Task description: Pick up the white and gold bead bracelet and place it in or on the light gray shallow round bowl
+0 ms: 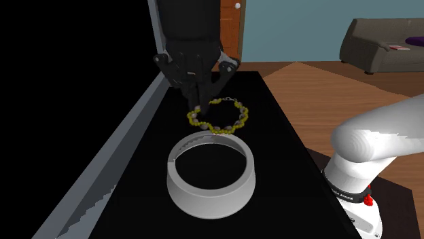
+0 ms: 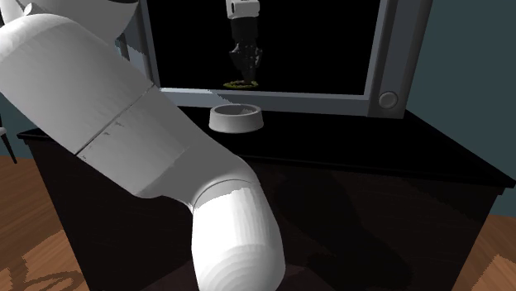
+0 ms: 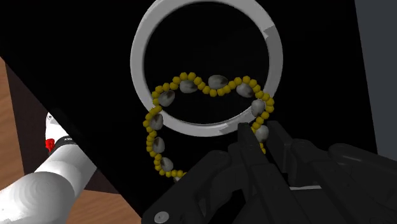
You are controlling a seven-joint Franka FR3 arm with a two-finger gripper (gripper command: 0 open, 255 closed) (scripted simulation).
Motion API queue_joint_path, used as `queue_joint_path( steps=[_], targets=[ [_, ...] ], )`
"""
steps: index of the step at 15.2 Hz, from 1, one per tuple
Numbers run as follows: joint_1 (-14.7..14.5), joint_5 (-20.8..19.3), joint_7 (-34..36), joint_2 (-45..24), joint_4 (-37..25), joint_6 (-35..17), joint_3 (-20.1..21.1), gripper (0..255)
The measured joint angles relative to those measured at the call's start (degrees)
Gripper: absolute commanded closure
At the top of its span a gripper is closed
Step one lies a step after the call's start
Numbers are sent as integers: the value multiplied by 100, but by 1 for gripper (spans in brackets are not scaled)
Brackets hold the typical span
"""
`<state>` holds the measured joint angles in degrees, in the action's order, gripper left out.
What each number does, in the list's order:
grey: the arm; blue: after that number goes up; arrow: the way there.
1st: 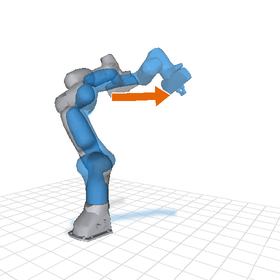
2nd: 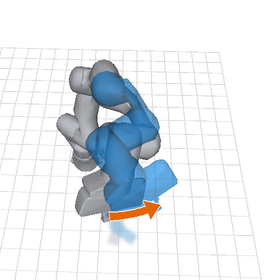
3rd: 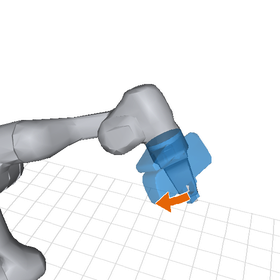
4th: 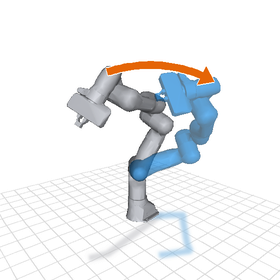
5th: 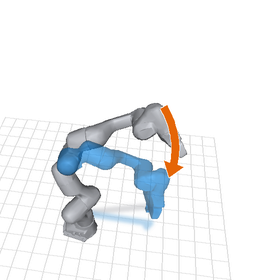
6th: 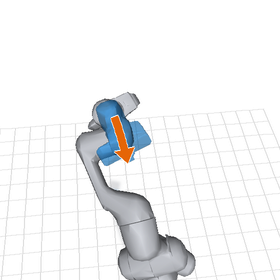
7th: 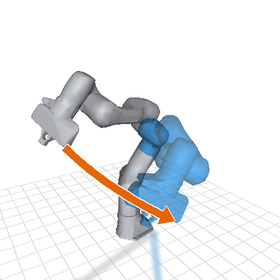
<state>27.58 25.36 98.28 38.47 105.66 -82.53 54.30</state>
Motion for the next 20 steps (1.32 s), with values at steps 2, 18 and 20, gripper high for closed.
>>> queue_joint_path(
  steps=[2,18,20],
  targets=[
    [201,7,271,-176,-364,52,368,255],
    [66,358,246,106,722,-912,759,255],
    [62,370,241,114,763,-950,772,255]
  ],
)
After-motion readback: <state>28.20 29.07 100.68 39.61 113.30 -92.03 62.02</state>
